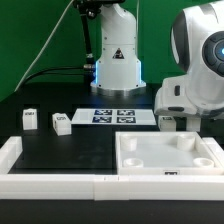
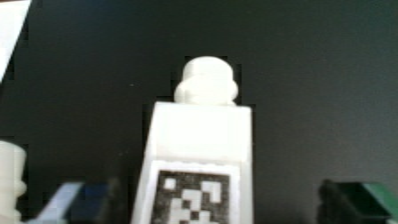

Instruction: Assemble one leg

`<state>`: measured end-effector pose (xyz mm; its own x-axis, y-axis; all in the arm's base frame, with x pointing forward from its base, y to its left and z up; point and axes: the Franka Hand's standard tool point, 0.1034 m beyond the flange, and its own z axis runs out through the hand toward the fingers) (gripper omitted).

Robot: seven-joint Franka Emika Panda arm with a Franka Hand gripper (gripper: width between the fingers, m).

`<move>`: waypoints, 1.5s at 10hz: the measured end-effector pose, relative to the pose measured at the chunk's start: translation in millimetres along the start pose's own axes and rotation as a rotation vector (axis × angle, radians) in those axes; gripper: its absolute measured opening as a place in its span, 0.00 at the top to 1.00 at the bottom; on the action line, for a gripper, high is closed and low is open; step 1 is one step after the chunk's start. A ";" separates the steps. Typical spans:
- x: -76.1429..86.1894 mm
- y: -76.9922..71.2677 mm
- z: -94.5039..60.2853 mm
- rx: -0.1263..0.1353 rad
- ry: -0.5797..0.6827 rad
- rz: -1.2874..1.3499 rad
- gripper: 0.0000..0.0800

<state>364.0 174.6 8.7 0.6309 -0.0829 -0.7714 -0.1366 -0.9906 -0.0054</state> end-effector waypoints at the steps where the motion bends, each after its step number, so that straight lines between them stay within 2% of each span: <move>1: 0.0 0.0 0.0 0.000 0.000 0.000 0.64; 7: -2.4 0.5 -2.0 -0.003 -0.007 -0.001 0.64; 10: -30.4 2.2 -36.8 -0.005 -0.016 -0.012 0.64; 13: -49.4 6.2 -72.0 0.012 0.036 -0.018 0.64; 15: -41.9 3.4 -70.8 0.020 0.095 -0.018 0.64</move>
Offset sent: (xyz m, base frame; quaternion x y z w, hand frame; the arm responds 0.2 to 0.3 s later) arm 0.0000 0.0000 0.0000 0.0000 0.0000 0.0000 1.0000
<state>391.2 167.0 86.1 0.7032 -0.0757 -0.7070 -0.1390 -0.9898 -0.0323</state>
